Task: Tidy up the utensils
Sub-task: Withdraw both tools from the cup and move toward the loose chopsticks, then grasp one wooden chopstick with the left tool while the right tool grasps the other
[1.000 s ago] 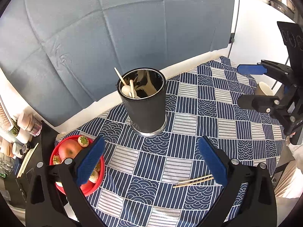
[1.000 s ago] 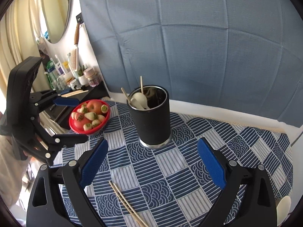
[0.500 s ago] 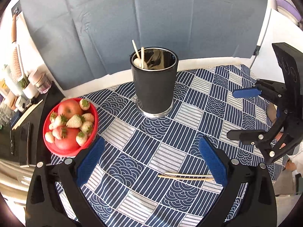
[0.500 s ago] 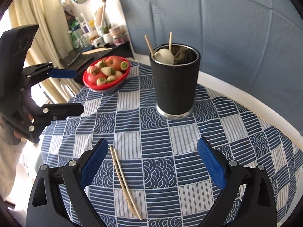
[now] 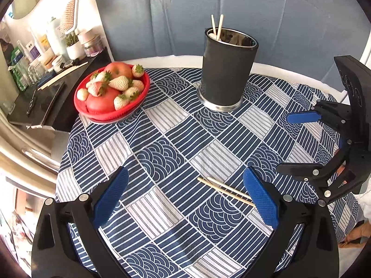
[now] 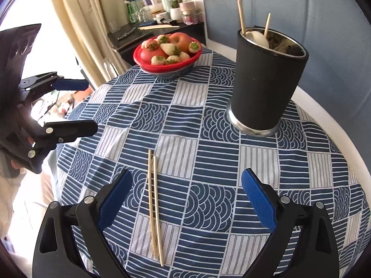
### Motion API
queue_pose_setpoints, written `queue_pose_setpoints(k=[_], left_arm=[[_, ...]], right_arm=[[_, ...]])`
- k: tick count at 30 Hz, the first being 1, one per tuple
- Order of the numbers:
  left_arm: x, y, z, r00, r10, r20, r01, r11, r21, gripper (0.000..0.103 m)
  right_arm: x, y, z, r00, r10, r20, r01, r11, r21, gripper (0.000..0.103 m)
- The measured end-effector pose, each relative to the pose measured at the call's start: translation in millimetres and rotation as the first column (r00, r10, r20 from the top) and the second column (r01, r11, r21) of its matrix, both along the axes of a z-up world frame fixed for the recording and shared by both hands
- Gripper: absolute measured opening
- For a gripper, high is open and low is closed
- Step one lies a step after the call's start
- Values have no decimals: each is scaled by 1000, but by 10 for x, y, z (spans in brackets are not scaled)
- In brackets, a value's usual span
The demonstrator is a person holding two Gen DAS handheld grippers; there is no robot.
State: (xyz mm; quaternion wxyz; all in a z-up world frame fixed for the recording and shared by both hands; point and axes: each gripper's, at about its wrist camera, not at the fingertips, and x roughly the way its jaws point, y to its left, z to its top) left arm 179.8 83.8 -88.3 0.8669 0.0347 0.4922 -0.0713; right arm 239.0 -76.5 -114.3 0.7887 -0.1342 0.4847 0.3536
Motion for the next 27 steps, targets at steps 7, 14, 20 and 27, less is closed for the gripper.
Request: queue_pose_setpoints(k=[7,14,20,27], left_arm=[[-187,98,-207,993,104,-56,-105,994,-28,97],[-251,7,-376,989,103,-102,-104,994,-11,97],[-212,-58,-488,988,120,-93,-120,993,-2,97],[-177,-115,-761,982,140,-127,-141,990,5,97]], right_arm=[[-59,102,-361,997,57,-52,-60,996,-59,91],[-130,102,-681,992,68,-106,-79,992,-103,91],[-153,121,-858,991,60,-119,-74,990,-117,91],[-225,179,-965,995,72,-63,-83,979,-184,91]])
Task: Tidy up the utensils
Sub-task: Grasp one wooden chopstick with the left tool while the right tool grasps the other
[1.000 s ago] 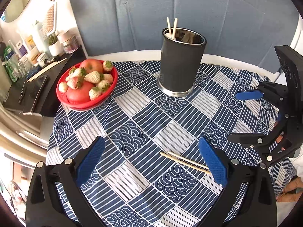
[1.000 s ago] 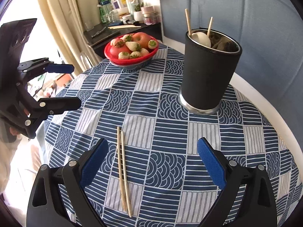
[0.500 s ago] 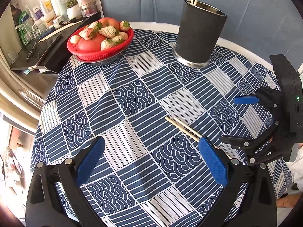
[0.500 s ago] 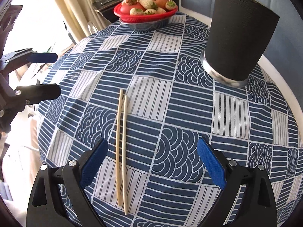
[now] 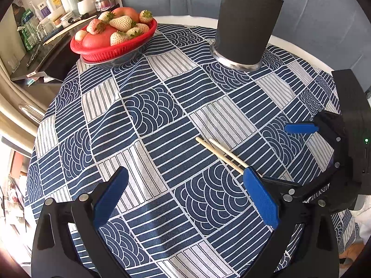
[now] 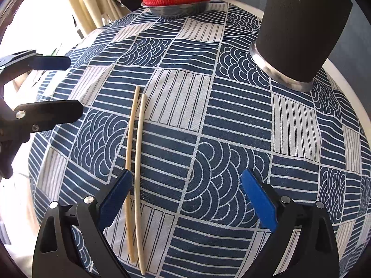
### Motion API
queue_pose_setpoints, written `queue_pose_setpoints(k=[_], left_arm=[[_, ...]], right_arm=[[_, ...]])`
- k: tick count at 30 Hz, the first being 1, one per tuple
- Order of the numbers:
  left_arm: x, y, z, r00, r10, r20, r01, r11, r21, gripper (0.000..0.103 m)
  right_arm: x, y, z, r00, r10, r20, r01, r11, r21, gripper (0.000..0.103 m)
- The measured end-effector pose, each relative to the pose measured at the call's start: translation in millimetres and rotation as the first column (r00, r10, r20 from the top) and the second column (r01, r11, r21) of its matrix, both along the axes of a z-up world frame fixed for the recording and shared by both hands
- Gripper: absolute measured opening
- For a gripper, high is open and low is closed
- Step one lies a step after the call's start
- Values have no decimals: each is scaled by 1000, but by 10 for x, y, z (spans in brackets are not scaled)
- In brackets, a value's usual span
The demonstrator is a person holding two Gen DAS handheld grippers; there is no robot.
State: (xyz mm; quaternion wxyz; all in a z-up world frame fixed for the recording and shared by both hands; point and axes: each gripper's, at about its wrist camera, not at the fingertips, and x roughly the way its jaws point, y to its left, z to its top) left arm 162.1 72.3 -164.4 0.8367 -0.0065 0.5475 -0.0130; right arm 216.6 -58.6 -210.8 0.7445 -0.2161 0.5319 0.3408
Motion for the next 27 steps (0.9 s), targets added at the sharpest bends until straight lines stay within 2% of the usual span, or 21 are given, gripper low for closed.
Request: queue_pose_setpoints(k=[2,10,16,19,27], left_arm=[[-5,3,-77,1000,21,-19,-22,1000,-14,97],[21,-113,-331,998,13,-64,-13,1000,0,97],[57,-197,-483,993,12,-116,-19,998,-61,97],[79,-238,-542,991,36,-132,-40,999,-28,97],[169,-323,-563,985,102,-140,-105,994,-17,98]], right_arm=[[-37,42,-23,999,22,34,-21,999,-35,93],[20,-119,-41,998,-34,44,35,999,-10,96],[22,-229,-32,999,-10,39,11,1000,-18,96],[23,-280,-31,1000,-13,26,13,999,-32,96],[11,-370,-19,1000,-26,5,26,998,-55,96]])
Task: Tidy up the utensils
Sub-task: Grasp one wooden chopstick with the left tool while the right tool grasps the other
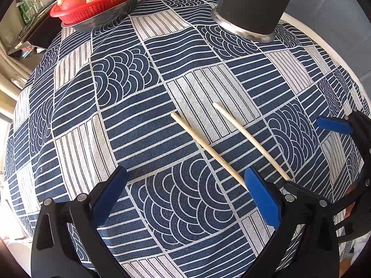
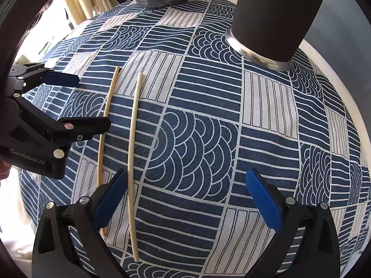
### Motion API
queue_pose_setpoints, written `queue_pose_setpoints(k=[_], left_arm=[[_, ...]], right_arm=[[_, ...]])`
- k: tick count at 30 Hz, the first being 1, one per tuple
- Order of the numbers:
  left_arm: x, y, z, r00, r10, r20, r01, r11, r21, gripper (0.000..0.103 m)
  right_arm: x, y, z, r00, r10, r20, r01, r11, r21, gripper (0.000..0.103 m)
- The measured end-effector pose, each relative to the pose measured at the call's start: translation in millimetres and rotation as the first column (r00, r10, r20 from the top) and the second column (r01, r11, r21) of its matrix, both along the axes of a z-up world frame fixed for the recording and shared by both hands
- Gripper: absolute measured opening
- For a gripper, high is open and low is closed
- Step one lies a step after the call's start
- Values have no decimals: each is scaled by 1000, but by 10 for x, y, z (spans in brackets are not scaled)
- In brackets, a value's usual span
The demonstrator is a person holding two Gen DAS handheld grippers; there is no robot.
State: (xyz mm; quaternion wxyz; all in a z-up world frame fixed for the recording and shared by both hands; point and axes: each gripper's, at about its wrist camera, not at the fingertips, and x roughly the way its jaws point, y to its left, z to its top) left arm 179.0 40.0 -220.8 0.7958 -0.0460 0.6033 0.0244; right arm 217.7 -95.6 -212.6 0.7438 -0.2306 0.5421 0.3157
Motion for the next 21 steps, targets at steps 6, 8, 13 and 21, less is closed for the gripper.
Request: queue_pose_setpoints(k=[6,8,13,21], left_arm=[[28,-31,-22,989,119,-85,-117,993,26,99],[-19,-50,-22,986,129,-109,-127,992,21,99],[-59,-76,-27,973,150,-174,-150,989,11,99],[-329,-126,118,985,121,-121,-120,993,13,32]], right_arm=[[-11,-25,5,1000,-21,3,21,1000,-4,96],[-13,-79,10,999,-38,4,38,999,-5,96],[-20,-162,22,998,-55,3,55,998,-16,94],[-171,-253,170,1000,13,21,-13,1000,-11,5]])
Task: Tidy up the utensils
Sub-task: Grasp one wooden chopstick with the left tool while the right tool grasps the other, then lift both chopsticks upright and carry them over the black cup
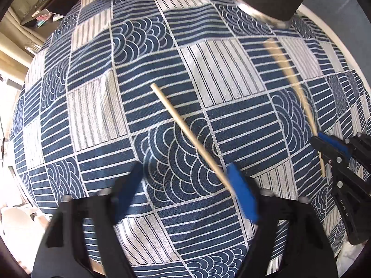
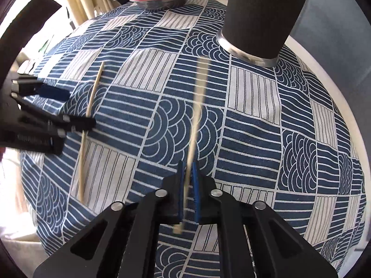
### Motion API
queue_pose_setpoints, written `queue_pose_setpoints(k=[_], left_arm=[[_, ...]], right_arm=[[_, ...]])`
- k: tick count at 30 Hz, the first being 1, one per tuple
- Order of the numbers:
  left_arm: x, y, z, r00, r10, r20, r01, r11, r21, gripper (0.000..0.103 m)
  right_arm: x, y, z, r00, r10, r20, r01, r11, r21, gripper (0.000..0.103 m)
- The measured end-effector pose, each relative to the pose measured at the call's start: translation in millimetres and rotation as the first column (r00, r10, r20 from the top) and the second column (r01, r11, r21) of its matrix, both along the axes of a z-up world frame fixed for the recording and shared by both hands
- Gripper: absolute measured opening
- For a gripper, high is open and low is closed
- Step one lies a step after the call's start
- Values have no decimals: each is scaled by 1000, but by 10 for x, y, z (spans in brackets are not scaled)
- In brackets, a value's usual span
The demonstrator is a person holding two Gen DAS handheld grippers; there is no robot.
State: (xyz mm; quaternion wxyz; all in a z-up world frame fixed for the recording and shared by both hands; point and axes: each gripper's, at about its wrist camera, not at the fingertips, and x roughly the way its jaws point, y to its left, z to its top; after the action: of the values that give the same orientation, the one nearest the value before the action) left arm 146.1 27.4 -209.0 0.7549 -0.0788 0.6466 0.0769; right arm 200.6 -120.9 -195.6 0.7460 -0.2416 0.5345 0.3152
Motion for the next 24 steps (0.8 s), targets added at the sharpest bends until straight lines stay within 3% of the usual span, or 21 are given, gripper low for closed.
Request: queue_pose_setpoints(k=[1,2,6,10,13,20,24], left_arm=[[-33,32,6,1000,10,-19,-10,1000,-27,8],[-63,68,6,999,18,-28,-20,998,-55,5],[-176,209,24,998,60,-32,-64,991,-119,5],[-248,254,84,998,42,-38,-46,992,-117,5],[-249,316,178,999,45,-29,-48,993,-106,5],[-121,353,595,999,1,43,-1,1000,2,5],[143,311,768,996,-45,76,43,999,33,5]], right_arm=[[12,-43,5,1000,-15,-24,16,1000,19,5],[50,-106,12,997,-46,-61,49,997,52,4],[141,-382,1,969,-161,-186,195,963,185,5],[108,-542,34,956,-191,-223,243,942,230,4],[108,-656,116,950,-219,-222,275,926,259,5],[138,-874,328,952,-263,-155,295,921,253,5],[145,-1011,491,949,-289,-125,313,912,264,5]])
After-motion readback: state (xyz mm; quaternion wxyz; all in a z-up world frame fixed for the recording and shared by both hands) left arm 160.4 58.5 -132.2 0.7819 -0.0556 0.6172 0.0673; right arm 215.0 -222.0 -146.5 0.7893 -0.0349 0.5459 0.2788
